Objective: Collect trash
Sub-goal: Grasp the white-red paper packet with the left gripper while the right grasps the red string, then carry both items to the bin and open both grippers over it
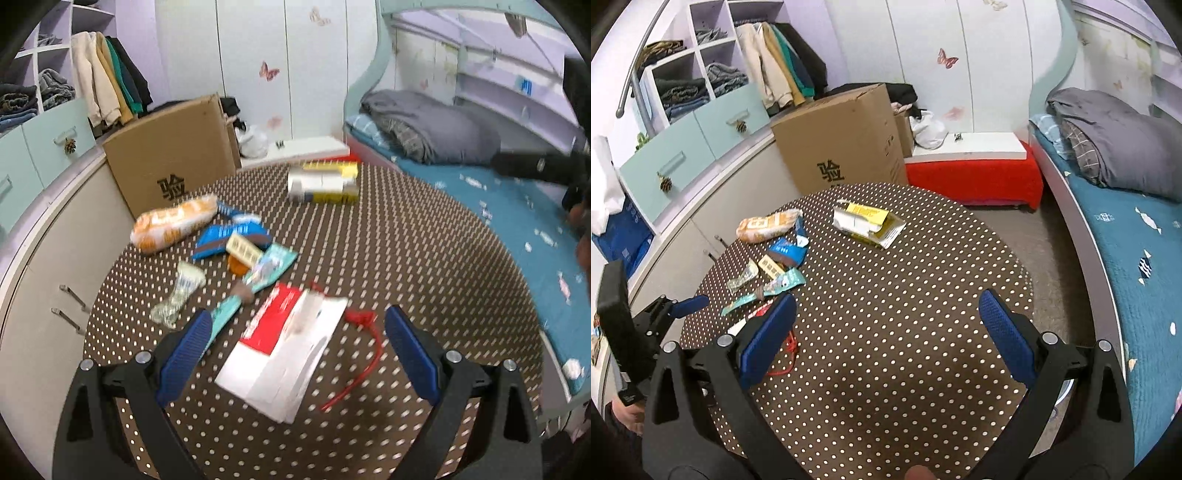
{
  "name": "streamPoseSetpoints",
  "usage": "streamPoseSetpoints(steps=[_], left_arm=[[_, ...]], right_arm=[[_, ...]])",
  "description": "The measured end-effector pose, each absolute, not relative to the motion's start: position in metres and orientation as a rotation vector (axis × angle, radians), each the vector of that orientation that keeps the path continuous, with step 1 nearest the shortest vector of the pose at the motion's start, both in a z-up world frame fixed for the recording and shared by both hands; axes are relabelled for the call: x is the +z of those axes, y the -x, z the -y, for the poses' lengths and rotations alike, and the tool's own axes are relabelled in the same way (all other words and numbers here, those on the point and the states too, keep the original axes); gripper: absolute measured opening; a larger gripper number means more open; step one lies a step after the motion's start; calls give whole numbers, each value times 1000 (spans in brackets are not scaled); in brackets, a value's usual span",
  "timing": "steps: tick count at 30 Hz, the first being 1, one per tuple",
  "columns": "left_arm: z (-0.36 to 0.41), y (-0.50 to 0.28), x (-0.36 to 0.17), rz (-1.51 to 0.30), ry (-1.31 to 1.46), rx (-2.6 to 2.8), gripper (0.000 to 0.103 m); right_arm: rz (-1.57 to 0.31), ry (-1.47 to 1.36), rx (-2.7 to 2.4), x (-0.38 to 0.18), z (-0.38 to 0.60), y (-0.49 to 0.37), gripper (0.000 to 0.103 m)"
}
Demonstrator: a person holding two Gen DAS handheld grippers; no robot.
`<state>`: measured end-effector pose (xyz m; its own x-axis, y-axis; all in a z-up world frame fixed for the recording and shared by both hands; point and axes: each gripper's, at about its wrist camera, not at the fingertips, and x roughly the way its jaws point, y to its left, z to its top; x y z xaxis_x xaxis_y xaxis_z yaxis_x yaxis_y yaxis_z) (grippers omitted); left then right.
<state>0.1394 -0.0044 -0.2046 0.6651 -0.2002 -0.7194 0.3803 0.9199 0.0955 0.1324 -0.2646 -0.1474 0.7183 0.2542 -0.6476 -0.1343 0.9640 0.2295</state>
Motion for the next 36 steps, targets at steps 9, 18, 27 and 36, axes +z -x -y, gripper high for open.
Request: streamPoseSetpoints(steps=[9,18,27,36], left_arm=[[0,-152,-244,-889,-311,-349,53],[-19,-145,-232,-869,-178,-358,16],[-31,-137,-225,-861,-100,-338,12],[-29,-137,-215,-850,-47,-349,9]], right_arm=[[-804,-116,245,-167,241,-139,97],[-894,8,375,-216,178,-148,78],[-936,133,485,-243,121,-154,29],[-899,82,518,-229,143,-149,9]])
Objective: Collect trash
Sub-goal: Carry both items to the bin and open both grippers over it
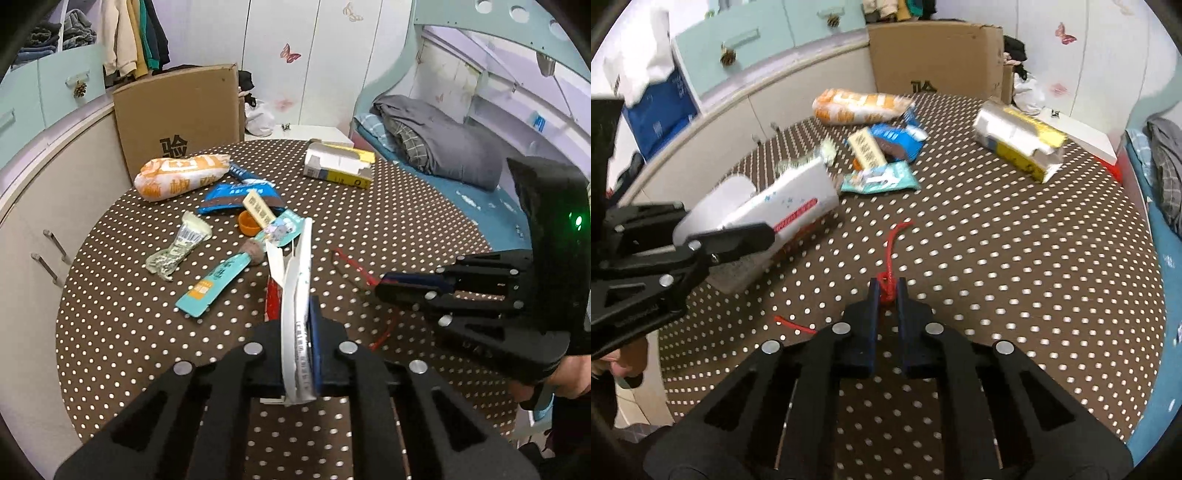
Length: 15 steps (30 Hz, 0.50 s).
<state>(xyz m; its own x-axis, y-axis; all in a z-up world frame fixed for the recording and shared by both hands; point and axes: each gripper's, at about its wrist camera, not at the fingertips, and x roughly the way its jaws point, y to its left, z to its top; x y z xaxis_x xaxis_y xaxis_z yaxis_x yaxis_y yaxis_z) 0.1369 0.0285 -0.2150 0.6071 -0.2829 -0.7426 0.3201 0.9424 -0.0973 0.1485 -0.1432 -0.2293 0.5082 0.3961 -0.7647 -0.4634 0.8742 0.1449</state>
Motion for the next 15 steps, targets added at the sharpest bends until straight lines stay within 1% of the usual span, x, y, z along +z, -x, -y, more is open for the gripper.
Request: streamPoseSetpoints(steps=[6,15], left_arm=[[-16,-138,-203,-830,-29,-378,9],[8,-146,-171,-772,6,-409,9]], right_arm=[[-836,25,495,-202,177,-145,9],[-703,-72,444,-147,242,-138,9]])
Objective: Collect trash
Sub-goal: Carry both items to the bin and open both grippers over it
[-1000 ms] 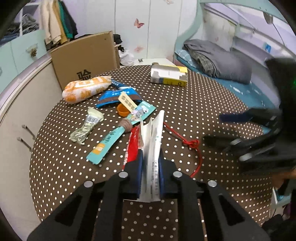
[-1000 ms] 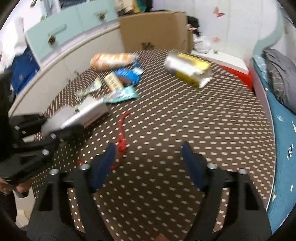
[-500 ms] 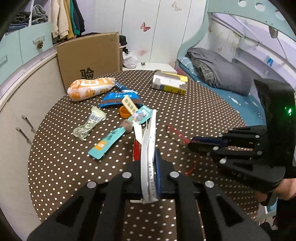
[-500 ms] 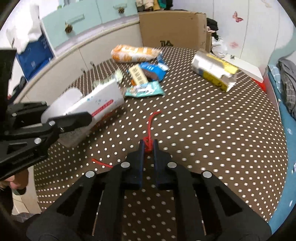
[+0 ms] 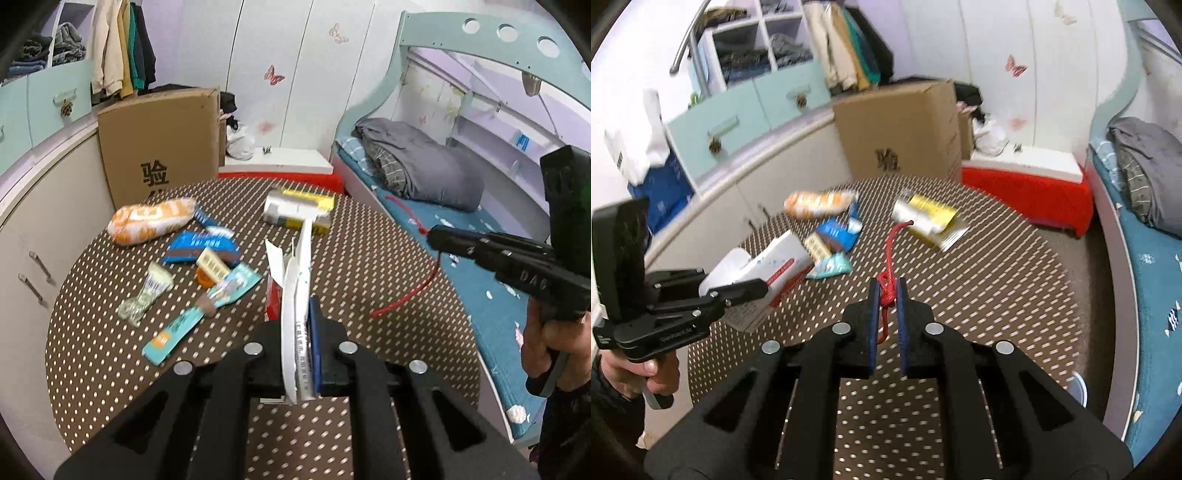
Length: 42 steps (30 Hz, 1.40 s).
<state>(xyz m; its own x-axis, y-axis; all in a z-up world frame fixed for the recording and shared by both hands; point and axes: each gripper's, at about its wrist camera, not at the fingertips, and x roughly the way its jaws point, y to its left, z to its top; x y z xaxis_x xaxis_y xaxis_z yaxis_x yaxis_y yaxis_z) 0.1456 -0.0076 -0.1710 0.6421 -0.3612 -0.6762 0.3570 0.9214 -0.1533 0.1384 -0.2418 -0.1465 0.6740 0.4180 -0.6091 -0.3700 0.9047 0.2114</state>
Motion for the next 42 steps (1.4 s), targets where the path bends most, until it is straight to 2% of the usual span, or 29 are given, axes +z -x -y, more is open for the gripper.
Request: streamPoseSetpoints(steps=[12,19,24,29,39,40,41,42], left_arm=[[76,-163,-131,-697,-16,-497,9],[130,-171,-121,-681,-38,-579,9],[163,-177,-123,-691,-50,-625,9],[193,-182,-132,-709,-74,-658,9],[253,-198,-153,-771,-114,-717,9],[258,-199,-155,-779,-117,-724,9],[266,-201,-159,-789,-122,-733,9],[273,-202,-162,-799,-128,-742,9]], right_arm=[[-552,-154,288,-97,343,-129,9],[-533,-220,151,-101,413,-124,9],[-617,-316,35,-142,470,-137,9],[-757,-447,-60,-219,520,-156,9],[-968,-598,-132,-343,559,-184,11],[-992,-623,-138,-354,563,-186,26],[-1003,-644,-147,-362,567,-185,63],[-1006,-667,-163,-368,571,-184,77]])
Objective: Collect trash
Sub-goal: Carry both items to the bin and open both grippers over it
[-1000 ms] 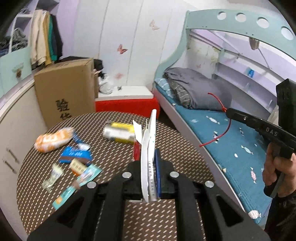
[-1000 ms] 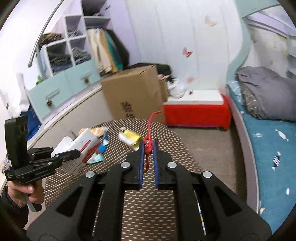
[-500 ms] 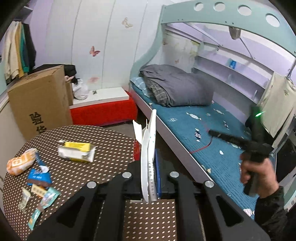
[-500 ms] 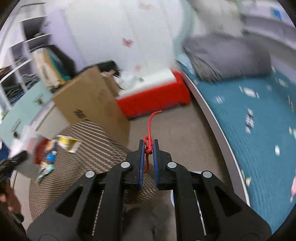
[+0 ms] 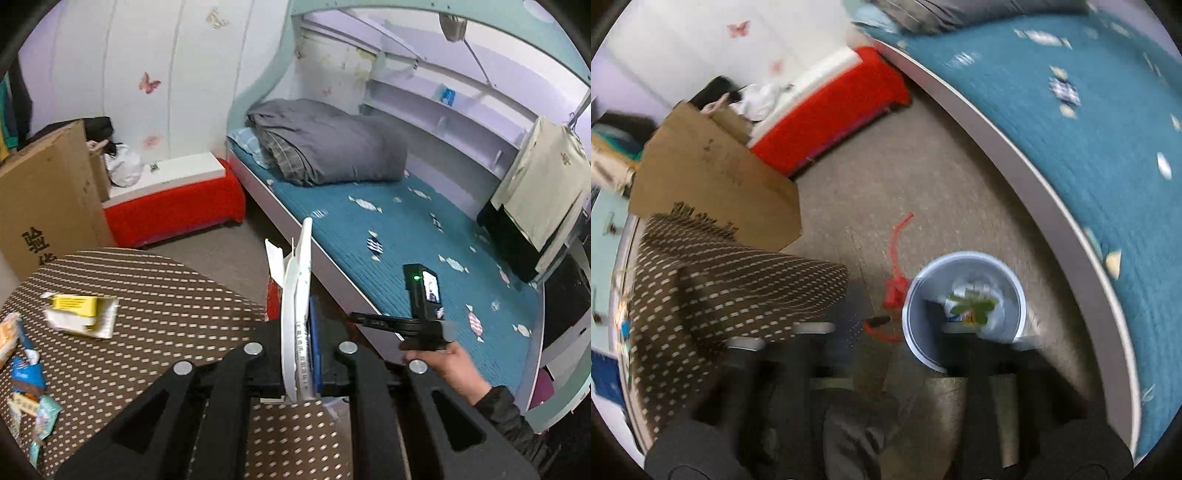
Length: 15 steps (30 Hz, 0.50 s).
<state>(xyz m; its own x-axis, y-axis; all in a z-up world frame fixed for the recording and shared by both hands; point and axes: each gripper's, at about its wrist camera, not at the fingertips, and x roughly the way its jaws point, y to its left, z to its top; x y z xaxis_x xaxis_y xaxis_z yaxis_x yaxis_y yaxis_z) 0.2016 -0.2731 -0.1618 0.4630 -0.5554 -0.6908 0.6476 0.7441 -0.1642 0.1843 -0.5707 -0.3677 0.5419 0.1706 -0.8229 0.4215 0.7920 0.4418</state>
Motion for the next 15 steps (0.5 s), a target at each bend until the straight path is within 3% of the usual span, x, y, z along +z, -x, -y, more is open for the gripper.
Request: streamPoseSetpoints(steps=[5,15], left_arm=[[314,-208,-185,-862,-162,-794,9],[407,-222,-258,-1032,-274,-878,10]], right_arm=[[-943,-728,-206,-367,590,-162,77],[-766,-747,-258,-308,617,-101,83]])
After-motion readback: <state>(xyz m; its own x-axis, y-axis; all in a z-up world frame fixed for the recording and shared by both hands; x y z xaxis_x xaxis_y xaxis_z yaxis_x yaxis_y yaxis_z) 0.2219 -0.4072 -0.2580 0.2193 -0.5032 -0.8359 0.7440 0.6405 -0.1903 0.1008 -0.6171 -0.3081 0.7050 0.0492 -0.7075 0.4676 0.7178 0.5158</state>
